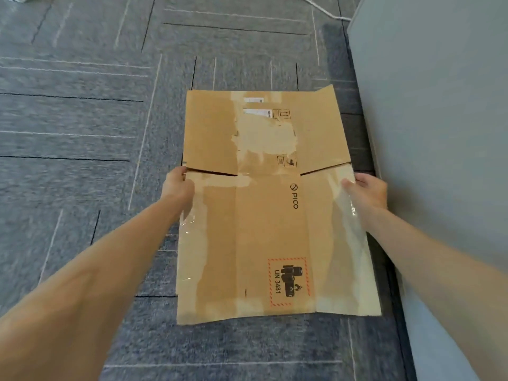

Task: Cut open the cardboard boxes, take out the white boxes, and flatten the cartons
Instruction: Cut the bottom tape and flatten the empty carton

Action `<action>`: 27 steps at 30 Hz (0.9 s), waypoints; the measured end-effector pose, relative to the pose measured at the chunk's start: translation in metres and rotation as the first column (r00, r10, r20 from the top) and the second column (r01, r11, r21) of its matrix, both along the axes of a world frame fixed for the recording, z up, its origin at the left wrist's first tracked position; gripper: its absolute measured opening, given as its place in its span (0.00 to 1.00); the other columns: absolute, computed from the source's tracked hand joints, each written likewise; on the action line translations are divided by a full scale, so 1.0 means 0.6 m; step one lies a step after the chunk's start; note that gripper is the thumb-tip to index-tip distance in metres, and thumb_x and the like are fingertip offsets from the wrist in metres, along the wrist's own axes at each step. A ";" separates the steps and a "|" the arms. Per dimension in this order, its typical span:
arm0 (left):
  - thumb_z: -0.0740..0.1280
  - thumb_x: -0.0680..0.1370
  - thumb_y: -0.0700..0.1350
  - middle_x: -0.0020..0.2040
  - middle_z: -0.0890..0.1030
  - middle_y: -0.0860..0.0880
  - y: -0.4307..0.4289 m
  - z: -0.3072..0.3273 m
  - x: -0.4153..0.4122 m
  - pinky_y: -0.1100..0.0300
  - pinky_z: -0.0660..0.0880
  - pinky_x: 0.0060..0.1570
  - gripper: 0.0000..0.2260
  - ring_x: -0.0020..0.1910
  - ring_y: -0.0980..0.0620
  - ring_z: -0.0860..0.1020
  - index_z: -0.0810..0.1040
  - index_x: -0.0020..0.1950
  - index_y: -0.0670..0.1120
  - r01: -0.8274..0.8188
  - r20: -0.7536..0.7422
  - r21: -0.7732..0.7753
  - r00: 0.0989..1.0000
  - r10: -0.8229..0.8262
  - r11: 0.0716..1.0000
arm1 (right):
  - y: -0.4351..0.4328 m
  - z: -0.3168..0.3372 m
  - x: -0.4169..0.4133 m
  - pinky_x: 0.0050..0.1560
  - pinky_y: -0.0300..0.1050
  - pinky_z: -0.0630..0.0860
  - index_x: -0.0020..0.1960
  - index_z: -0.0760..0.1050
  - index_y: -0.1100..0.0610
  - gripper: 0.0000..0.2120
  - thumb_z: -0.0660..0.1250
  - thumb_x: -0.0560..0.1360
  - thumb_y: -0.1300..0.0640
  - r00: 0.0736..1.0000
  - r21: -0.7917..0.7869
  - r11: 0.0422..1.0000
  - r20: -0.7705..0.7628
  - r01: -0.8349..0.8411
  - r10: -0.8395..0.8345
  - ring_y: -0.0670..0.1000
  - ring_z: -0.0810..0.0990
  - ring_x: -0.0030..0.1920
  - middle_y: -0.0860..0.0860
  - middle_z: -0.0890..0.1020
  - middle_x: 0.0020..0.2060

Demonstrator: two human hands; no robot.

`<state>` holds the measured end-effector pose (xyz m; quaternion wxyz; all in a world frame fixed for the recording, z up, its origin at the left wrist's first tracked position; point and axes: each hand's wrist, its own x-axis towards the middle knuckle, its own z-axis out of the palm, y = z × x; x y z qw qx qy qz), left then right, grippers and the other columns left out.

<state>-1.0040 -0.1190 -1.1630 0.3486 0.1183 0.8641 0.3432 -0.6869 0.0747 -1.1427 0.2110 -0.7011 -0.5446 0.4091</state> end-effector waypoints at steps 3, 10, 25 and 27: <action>0.58 0.73 0.33 0.56 0.81 0.43 -0.001 -0.038 -0.021 0.53 0.76 0.47 0.23 0.52 0.43 0.79 0.75 0.66 0.45 0.026 -0.038 0.021 0.999 -0.025 0.999 | 0.010 -0.043 0.005 0.52 0.46 0.79 0.50 0.82 0.55 0.07 0.68 0.74 0.58 1.000 -0.006 1.000 0.023 -0.008 0.008 0.49 0.82 0.46 0.47 0.84 0.42; 0.62 0.75 0.32 0.46 0.81 0.49 0.015 -0.046 -0.023 0.58 0.74 0.46 0.18 0.47 0.50 0.78 0.79 0.61 0.45 0.069 -0.136 0.152 0.989 -0.048 0.986 | 0.005 -0.081 -0.003 0.48 0.45 0.73 0.52 0.79 0.53 0.06 0.64 0.79 0.58 0.999 0.022 1.000 0.041 0.018 -0.019 0.50 0.78 0.46 0.47 0.80 0.42; 0.60 0.78 0.32 0.56 0.80 0.45 0.003 -0.030 -0.066 0.49 0.76 0.55 0.19 0.56 0.44 0.78 0.74 0.67 0.44 0.438 -0.203 -0.001 0.880 -0.429 0.899 | 0.039 -0.056 -0.048 0.47 0.44 0.71 0.55 0.80 0.55 0.10 0.63 0.76 0.62 0.990 0.125 0.989 0.131 -0.077 0.060 0.51 0.77 0.49 0.50 0.81 0.48; 0.60 0.77 0.32 0.55 0.79 0.46 0.001 -0.030 -0.068 0.50 0.76 0.53 0.19 0.55 0.43 0.78 0.75 0.66 0.45 0.450 -0.219 -0.008 0.871 -0.441 0.893 | 0.049 -0.048 -0.056 0.46 0.43 0.70 0.50 0.80 0.55 0.10 0.61 0.77 0.64 0.988 0.138 0.987 0.141 -0.087 0.068 0.52 0.76 0.46 0.51 0.80 0.45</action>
